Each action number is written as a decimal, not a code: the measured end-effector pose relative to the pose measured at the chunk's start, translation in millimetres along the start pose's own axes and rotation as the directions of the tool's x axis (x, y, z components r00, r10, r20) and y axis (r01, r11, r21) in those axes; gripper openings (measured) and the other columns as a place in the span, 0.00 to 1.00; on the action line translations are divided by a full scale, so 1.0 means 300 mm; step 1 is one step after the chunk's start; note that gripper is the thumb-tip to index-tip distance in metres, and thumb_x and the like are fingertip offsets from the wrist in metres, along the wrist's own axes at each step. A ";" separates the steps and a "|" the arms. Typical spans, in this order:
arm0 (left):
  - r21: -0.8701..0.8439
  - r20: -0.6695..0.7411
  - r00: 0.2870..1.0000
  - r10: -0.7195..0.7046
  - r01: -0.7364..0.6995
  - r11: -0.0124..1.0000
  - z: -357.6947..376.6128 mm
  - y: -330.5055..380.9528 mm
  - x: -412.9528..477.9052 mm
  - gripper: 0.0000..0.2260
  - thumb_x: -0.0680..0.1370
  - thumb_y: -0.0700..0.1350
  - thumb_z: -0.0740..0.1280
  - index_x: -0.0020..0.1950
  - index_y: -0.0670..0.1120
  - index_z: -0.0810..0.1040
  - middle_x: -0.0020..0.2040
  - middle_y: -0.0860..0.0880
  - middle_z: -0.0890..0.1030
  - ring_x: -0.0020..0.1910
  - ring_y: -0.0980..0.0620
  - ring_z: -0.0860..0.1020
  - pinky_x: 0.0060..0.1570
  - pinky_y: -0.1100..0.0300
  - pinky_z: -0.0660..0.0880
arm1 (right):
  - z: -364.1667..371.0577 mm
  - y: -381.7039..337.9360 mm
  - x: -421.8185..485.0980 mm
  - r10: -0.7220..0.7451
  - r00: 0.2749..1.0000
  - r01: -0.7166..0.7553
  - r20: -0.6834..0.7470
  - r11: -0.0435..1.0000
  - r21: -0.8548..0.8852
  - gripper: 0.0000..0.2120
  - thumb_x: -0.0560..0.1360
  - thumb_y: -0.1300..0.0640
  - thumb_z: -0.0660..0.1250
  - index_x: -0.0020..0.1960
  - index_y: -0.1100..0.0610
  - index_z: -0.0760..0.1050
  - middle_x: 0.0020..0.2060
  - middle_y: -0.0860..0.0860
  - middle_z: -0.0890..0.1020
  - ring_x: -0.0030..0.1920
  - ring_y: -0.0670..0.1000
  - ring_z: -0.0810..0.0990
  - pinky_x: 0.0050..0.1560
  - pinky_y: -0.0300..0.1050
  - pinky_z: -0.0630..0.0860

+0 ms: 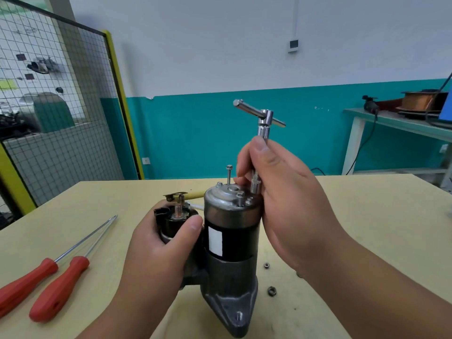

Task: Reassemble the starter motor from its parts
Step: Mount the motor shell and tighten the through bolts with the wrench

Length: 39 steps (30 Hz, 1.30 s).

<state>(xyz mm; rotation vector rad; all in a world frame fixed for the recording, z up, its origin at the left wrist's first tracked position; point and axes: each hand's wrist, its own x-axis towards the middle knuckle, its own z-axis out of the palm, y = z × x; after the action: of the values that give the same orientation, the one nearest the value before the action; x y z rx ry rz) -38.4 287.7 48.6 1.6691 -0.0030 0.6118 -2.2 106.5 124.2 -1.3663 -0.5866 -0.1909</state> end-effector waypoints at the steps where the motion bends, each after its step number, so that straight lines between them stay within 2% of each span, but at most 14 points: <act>1: 0.005 0.009 1.000 -0.001 0.001 1.000 0.000 0.001 0.001 0.20 0.66 0.66 0.69 0.53 0.58 0.84 0.44 0.53 0.87 0.47 0.48 0.86 0.37 0.49 0.83 | 0.002 0.002 0.000 -0.007 1.000 0.007 0.008 1.000 0.002 0.19 0.81 0.38 0.59 0.39 0.48 0.78 0.37 0.49 0.72 0.41 0.51 0.71 0.48 0.57 0.67; 3: -0.008 0.013 1.000 -0.012 0.012 1.000 0.003 0.008 0.000 0.19 0.65 0.65 0.69 0.51 0.58 0.84 0.41 0.55 0.86 0.40 0.53 0.85 0.30 0.57 0.79 | 0.006 0.004 0.001 -0.018 1.000 0.018 0.018 1.000 0.010 0.19 0.81 0.38 0.60 0.40 0.48 0.79 0.38 0.51 0.72 0.43 0.53 0.71 0.49 0.57 0.67; 5: -0.015 0.015 1.000 -0.015 0.015 1.000 0.004 0.012 -0.002 0.18 0.66 0.65 0.69 0.50 0.59 0.84 0.39 0.55 0.85 0.38 0.53 0.83 0.26 0.61 0.75 | 0.009 0.008 0.001 -0.029 0.999 0.028 0.028 1.000 0.010 0.20 0.81 0.37 0.60 0.40 0.48 0.79 0.39 0.52 0.72 0.43 0.53 0.71 0.49 0.56 0.67; 8: -0.013 0.020 1.000 0.004 -0.004 1.000 0.004 0.015 -0.004 0.17 0.66 0.65 0.69 0.49 0.59 0.84 0.40 0.55 0.85 0.40 0.51 0.84 0.30 0.60 0.75 | 0.011 0.010 -0.002 -0.052 0.997 0.051 0.049 0.999 0.014 0.20 0.80 0.35 0.60 0.42 0.48 0.80 0.38 0.51 0.72 0.43 0.52 0.72 0.50 0.55 0.68; 13: 0.012 0.003 0.999 0.034 -0.034 0.999 0.012 0.026 -0.007 0.17 0.66 0.66 0.68 0.50 0.62 0.84 0.43 0.57 0.87 0.42 0.58 0.85 0.40 0.54 0.78 | 0.012 0.009 -0.001 -0.067 0.997 0.066 0.047 0.997 0.034 0.22 0.79 0.32 0.60 0.43 0.47 0.81 0.37 0.49 0.74 0.44 0.52 0.73 0.51 0.55 0.69; 20: 0.011 0.000 1.000 0.019 -0.019 1.000 0.013 0.027 -0.006 0.16 0.65 0.66 0.68 0.49 0.65 0.84 0.42 0.58 0.86 0.42 0.59 0.85 0.32 0.66 0.79 | 0.009 0.000 0.003 -0.047 0.995 0.047 0.091 0.999 -0.004 0.21 0.77 0.32 0.60 0.40 0.46 0.80 0.37 0.47 0.76 0.41 0.48 0.74 0.48 0.53 0.69; 23: 0.022 -0.006 1.000 0.010 -0.010 1.000 0.011 0.020 -0.005 0.17 0.65 0.68 0.68 0.50 0.65 0.83 0.43 0.58 0.86 0.43 0.54 0.85 0.29 0.63 0.78 | 0.006 -0.006 0.008 -0.045 0.992 0.051 0.115 0.998 -0.045 0.20 0.80 0.36 0.61 0.39 0.46 0.80 0.35 0.44 0.77 0.39 0.43 0.75 0.46 0.44 0.71; 25: -0.012 -0.007 1.000 -0.009 0.009 1.000 0.012 0.022 -0.007 0.17 0.65 0.67 0.69 0.50 0.63 0.84 0.42 0.56 0.86 0.42 0.50 0.86 0.27 0.56 0.81 | 0.004 -0.010 0.007 -0.065 0.988 0.078 0.137 0.993 -0.088 0.18 0.81 0.39 0.59 0.38 0.46 0.79 0.34 0.43 0.77 0.36 0.39 0.74 0.41 0.33 0.72; 27: -0.040 -0.001 1.000 -0.023 0.023 0.999 0.012 0.026 -0.008 0.18 0.65 0.65 0.71 0.51 0.61 0.85 0.43 0.53 0.86 0.44 0.47 0.86 0.29 0.47 0.84 | 0.005 -0.017 0.001 -0.076 0.982 0.100 0.174 0.985 -0.138 0.18 0.82 0.41 0.58 0.38 0.46 0.77 0.33 0.41 0.77 0.34 0.36 0.74 0.36 0.27 0.70; 30: -0.043 -0.003 1.000 -0.022 0.022 0.999 0.011 0.026 -0.008 0.18 0.65 0.66 0.71 0.50 0.61 0.85 0.43 0.53 0.87 0.45 0.46 0.86 0.29 0.47 0.84 | 0.000 -0.028 -0.004 -0.061 0.976 0.102 0.208 0.976 -0.192 0.18 0.82 0.42 0.57 0.39 0.48 0.76 0.35 0.42 0.77 0.36 0.38 0.74 0.40 0.29 0.71; 32: -0.027 -0.004 1.000 -0.022 0.022 0.999 0.011 0.025 -0.009 0.17 0.65 0.66 0.70 0.50 0.61 0.85 0.42 0.54 0.86 0.43 0.48 0.86 0.26 0.54 0.80 | -0.004 -0.033 -0.002 -0.026 0.975 0.078 0.223 0.970 -0.229 0.16 0.80 0.45 0.57 0.41 0.51 0.76 0.39 0.47 0.78 0.40 0.40 0.74 0.46 0.39 0.71; 34: -0.030 -0.012 1.000 -0.026 0.026 0.999 0.012 0.026 -0.010 0.17 0.64 0.66 0.70 0.49 0.61 0.85 0.41 0.54 0.86 0.40 0.50 0.86 0.24 0.56 0.79 | -0.008 -0.036 0.001 0.005 0.974 0.052 0.227 0.968 -0.247 0.14 0.78 0.47 0.56 0.43 0.51 0.76 0.43 0.50 0.79 0.42 0.42 0.76 0.48 0.45 0.70; 37: -0.016 -0.018 0.999 -0.027 0.027 1.000 0.013 0.025 -0.006 0.18 0.64 0.67 0.71 0.50 0.62 0.84 0.43 0.54 0.87 0.43 0.48 0.87 0.31 0.46 0.84 | 0.001 -0.026 -0.002 0.003 0.977 0.059 0.212 0.957 -0.285 0.14 0.80 0.44 0.56 0.44 0.46 0.77 0.39 0.43 0.80 0.41 0.38 0.77 0.41 0.33 0.72; 39: -0.024 -0.032 0.999 -0.031 0.031 0.999 0.013 0.025 -0.004 0.19 0.63 0.68 0.71 0.51 0.63 0.84 0.42 0.54 0.87 0.42 0.45 0.86 0.28 0.51 0.82 | 0.013 -0.009 -0.004 -0.033 0.984 0.078 0.174 0.962 -0.261 0.15 0.82 0.43 0.57 0.42 0.45 0.77 0.37 0.41 0.80 0.38 0.38 0.77 0.38 0.30 0.72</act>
<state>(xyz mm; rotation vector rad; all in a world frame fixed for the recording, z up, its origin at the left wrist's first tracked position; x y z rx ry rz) -40.6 282.1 54.7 1.6334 0.0390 0.6134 -5.6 109.3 126.2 -1.6394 -0.7622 -0.2065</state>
